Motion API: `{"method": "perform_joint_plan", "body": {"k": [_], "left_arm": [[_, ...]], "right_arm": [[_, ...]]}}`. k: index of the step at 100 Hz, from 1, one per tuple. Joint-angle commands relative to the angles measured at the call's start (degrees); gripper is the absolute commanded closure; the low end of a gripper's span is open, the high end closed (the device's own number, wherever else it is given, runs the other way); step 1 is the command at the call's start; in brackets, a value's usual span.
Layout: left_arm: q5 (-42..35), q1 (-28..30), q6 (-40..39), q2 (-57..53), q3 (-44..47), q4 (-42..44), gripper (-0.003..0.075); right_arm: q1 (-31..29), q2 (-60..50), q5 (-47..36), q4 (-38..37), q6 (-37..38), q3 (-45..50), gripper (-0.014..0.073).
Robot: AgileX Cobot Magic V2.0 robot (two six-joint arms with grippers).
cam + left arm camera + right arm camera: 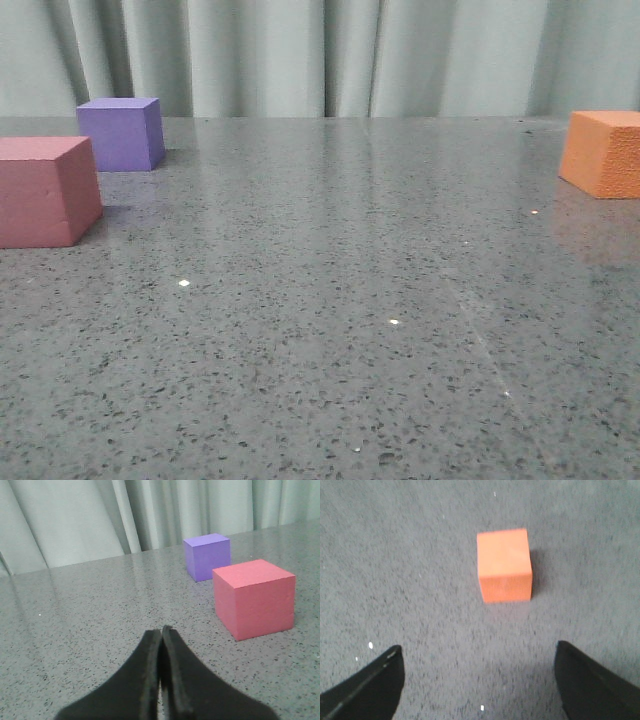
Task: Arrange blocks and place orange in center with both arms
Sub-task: 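Lower the open right gripper over the orange cube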
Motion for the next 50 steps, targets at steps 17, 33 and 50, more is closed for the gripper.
{"method": "perform_joint_plan", "body": {"k": [17,33,50], "left_arm": [[-4.55,0.17,-0.40,-1.88,3.06,-0.10,0.0739],[-4.55,0.17,-0.40,-1.88,3.06,-0.10,0.0739],[-4.55,0.17,-0.40,-1.88,3.06,-0.10,0.0739]], "right_arm": [[-0.01,9.15,-4.37,-2.29,-3.64,-12.48,-0.0052],[-0.01,17.00,-1.93,-6.03,-3.64,-20.95,-0.0052],[-0.01,24.09,-0.32,-7.98,-3.64,-27.05,-0.0052]]}}
